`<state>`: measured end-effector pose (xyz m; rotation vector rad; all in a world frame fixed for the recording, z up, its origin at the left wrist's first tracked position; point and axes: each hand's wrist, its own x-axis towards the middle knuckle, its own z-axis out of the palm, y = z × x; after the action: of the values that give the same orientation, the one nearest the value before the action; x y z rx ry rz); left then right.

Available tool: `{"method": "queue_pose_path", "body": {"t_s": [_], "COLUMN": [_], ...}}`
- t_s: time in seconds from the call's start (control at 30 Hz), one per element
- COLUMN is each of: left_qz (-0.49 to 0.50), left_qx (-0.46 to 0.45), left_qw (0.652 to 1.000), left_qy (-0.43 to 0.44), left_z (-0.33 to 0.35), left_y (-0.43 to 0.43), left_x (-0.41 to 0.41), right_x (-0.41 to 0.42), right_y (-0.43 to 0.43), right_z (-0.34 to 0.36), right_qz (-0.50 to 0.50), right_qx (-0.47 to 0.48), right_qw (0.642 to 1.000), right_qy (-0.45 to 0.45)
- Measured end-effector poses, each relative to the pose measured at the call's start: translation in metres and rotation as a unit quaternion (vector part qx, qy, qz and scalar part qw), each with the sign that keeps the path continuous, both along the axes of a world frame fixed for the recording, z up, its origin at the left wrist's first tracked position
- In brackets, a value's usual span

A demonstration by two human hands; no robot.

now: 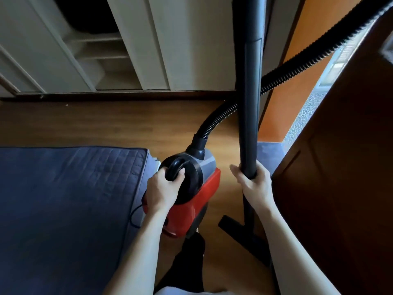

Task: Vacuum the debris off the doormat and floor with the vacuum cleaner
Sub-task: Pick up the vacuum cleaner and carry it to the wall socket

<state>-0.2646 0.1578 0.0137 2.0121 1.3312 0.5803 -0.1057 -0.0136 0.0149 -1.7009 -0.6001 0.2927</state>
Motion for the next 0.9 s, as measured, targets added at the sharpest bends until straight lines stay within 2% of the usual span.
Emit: {"method": "queue_pose_path", "body": {"t_s": [0.2,0.43,0.57,0.9], "left_qz": [0.0,-0.024,-0.02,0.03], "left_qx": [-0.017,-0.018,0.001,0.001], "left_qw": [1.0,1.0,1.0,0.998], "left_qy": [-0.005,-0.006,-0.014,-0.056], "left_z": [-0.009,-0.012,-0.008,-0.015], "left_y": [0.083,0.208,0.271,0.381], "left_x": [0.05,0.121,0.154,0.202], "right_x": [0.066,0.14,0.174,0.236], "right_y": [0.082,0.217,0.282,0.403], "right_z": [-0.001,0.006,0.009,0.011], "right_qz": [0.005,-0.015,-0.021,0.018], "right_qx": [-0.009,-0.031,-0.033,-0.05], "right_qw": [1.0,0.999,0.999,0.998], "right_qy": [-0.005,-0.022,-0.033,-0.026]}}
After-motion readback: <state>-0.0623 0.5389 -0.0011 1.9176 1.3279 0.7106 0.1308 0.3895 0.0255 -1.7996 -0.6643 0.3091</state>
